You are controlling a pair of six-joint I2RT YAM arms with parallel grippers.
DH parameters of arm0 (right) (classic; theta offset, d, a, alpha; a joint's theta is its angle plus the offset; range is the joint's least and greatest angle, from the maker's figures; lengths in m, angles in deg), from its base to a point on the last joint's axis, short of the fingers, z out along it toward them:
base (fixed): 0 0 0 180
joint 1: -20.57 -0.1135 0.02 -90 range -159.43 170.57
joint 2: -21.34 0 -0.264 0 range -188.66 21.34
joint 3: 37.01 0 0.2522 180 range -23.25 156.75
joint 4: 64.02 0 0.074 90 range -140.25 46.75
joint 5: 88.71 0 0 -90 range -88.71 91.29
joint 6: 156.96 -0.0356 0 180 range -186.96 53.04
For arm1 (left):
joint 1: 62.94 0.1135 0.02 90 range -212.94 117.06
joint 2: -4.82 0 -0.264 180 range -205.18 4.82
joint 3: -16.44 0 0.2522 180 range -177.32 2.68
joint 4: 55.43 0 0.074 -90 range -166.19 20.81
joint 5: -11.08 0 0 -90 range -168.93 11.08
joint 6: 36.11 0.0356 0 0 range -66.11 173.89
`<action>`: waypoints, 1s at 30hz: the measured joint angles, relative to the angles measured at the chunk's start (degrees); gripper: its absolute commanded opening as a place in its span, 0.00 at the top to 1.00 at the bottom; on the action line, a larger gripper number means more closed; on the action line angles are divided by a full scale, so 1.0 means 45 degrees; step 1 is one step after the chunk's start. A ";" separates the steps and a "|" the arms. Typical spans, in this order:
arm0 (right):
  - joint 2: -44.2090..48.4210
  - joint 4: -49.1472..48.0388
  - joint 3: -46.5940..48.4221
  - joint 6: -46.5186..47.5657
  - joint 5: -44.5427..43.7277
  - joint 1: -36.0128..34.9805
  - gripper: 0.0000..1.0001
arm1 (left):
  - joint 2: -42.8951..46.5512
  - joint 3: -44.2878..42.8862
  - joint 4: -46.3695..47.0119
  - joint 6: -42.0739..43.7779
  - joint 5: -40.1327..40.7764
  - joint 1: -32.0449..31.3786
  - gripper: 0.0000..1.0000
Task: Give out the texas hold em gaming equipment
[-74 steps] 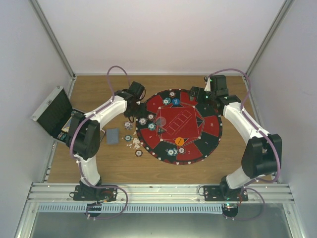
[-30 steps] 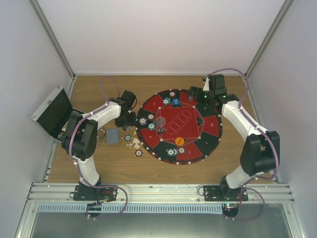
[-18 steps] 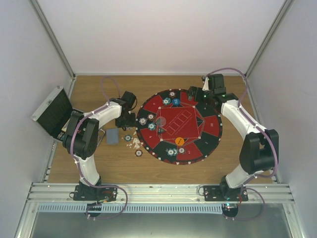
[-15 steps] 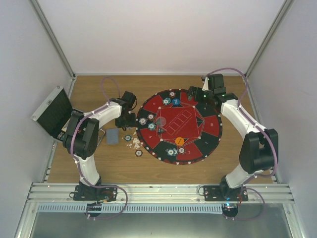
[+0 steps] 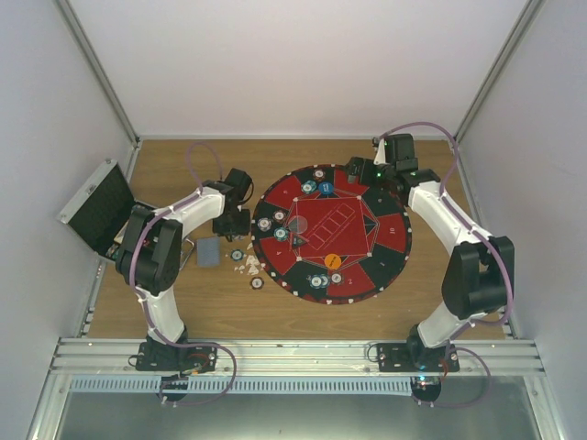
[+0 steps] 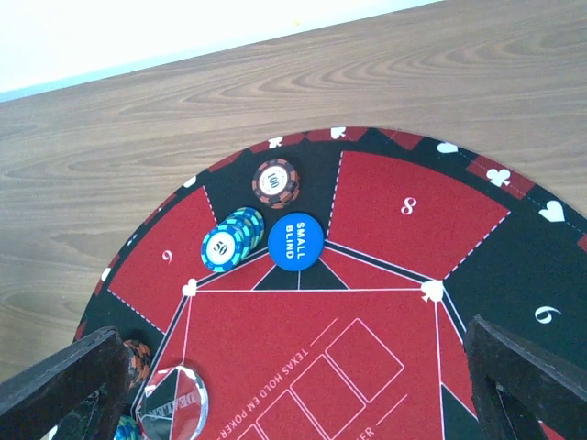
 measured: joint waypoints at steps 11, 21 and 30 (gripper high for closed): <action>-0.0257 0.0039 0.0204 0.0049 0.0005 0.0000 0.00 | 0.0141 -0.1914 -0.0845 0.0272 -0.0296 -0.0146 0.64; -0.0257 0.0073 0.0209 0.0049 0.0000 0.0000 0.00 | -0.3934 -0.7922 -0.0879 0.1103 -0.0772 -0.0986 0.65; 0.0102 0.0359 0.0209 0.0015 -0.0243 -0.0010 0.00 | -0.6708 -1.0924 -0.1175 0.1603 -0.1530 -0.1035 0.65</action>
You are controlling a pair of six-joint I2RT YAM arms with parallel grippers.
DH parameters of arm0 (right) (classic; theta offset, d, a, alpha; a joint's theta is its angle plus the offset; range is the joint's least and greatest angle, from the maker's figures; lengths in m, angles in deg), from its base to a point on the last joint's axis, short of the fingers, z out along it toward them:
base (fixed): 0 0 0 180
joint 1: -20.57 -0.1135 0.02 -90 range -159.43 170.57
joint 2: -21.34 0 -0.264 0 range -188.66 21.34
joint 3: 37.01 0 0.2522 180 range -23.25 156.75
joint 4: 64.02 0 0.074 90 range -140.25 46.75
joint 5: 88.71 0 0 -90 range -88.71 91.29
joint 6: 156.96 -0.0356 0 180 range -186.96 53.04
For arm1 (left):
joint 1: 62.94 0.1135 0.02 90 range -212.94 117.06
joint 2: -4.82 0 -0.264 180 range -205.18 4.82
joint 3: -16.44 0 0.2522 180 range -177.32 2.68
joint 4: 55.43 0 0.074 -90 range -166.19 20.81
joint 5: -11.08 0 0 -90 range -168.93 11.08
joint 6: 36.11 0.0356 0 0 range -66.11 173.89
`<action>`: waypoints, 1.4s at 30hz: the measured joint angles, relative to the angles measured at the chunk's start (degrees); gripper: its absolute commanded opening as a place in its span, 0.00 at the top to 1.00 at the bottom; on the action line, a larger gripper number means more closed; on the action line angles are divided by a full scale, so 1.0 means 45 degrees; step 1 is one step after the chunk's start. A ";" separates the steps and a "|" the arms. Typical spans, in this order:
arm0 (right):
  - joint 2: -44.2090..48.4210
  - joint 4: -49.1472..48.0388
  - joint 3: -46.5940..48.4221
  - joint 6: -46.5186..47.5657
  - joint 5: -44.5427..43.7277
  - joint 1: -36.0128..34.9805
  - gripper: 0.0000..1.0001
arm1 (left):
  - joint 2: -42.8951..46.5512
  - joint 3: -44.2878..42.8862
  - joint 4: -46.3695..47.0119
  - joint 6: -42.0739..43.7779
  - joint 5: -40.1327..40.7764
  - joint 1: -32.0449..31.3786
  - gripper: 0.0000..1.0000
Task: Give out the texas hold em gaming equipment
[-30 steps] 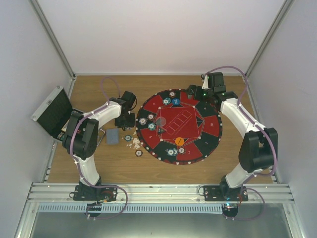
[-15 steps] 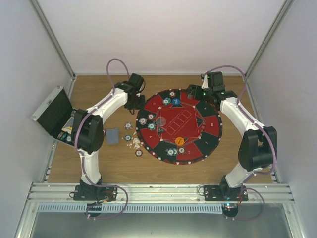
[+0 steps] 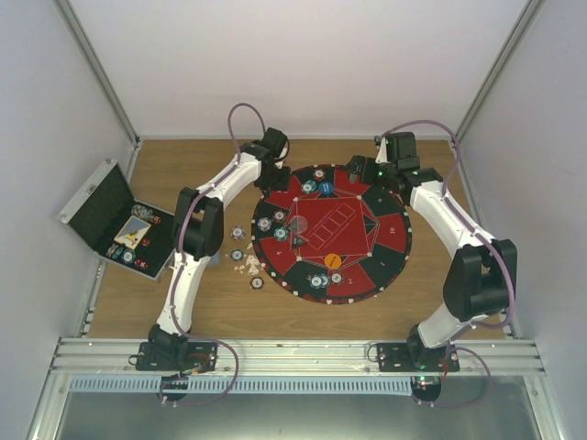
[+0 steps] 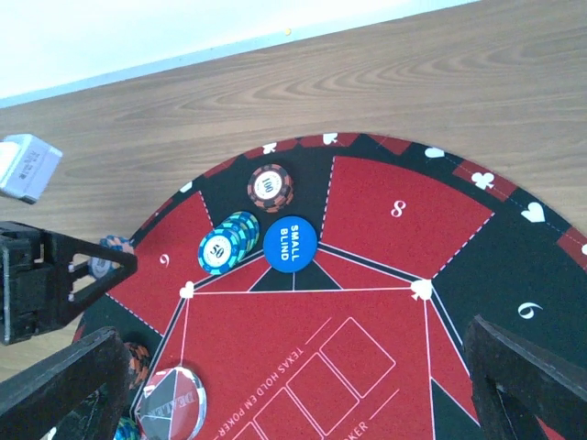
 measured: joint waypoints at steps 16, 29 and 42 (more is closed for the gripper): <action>0.0238 0.0432 -0.0175 -0.0223 -0.0126 0.0000 0.00 | -0.1515 -0.1103 0.0141 -0.0024 -0.0690 0.0005 0.65; 0.0583 0.0942 -0.0243 -0.0359 -0.0461 0.0000 0.01 | -0.2492 -0.2312 0.1423 -0.0525 -0.1258 0.0005 0.64; 0.0879 0.1311 -0.0398 -0.0413 -0.0758 0.0000 0.01 | -0.2851 -0.2516 0.2341 -0.0967 -0.1860 0.0010 0.63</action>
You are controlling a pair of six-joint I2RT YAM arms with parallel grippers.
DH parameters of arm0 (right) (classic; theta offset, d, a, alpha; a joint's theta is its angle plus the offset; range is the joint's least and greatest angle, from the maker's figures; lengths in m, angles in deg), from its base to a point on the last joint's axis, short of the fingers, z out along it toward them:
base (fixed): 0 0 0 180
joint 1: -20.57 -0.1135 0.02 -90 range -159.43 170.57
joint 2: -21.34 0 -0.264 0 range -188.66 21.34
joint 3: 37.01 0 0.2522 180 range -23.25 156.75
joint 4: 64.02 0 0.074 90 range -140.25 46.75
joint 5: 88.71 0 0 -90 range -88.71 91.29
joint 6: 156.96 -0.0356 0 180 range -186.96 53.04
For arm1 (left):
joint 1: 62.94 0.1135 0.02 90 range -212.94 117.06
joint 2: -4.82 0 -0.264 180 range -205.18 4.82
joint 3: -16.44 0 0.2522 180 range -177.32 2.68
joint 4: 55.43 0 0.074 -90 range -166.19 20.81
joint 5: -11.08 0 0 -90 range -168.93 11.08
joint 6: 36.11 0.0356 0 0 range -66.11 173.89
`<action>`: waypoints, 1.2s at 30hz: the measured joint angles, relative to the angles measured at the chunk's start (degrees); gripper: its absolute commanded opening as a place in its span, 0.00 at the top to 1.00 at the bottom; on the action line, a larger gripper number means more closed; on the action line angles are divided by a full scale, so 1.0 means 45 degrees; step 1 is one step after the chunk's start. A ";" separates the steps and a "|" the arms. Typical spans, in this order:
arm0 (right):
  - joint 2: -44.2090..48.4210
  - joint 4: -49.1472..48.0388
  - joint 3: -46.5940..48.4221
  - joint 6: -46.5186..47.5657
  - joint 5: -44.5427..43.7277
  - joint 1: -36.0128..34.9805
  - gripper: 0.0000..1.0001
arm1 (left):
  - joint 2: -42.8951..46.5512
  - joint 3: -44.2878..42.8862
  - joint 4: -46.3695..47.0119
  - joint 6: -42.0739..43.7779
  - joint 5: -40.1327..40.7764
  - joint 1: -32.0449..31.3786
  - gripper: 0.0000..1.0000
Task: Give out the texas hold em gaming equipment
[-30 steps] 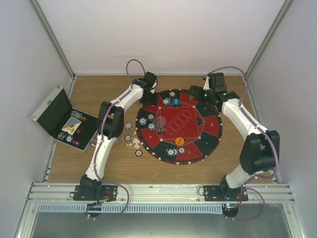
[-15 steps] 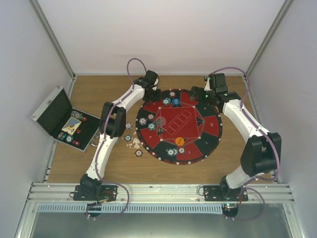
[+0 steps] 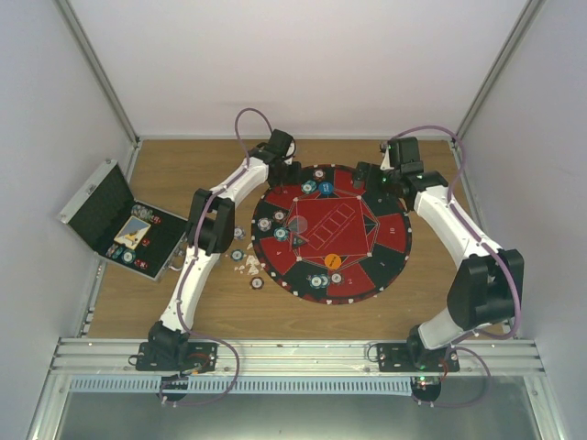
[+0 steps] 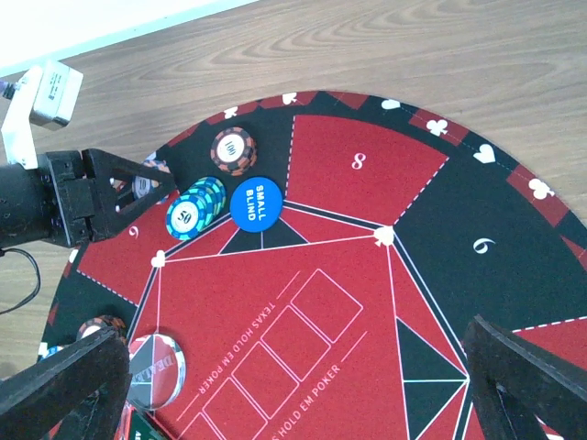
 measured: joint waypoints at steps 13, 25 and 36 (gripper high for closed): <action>0.0000 0.0136 0.0000 0.0005 -0.0019 0.0000 0.01 | -0.0073 -0.0097 0.0151 -0.0131 -0.0374 -0.0005 0.41; 0.0316 0.0117 -0.0005 0.0005 -0.0049 0.0000 0.00 | 0.0083 -0.0005 0.0185 -0.0034 -0.0350 -0.0010 0.28; 0.0423 -0.0228 -0.0005 0.0019 0.0087 -0.0010 0.00 | 0.5100 0.5047 0.0398 0.0845 0.1554 0.0500 0.16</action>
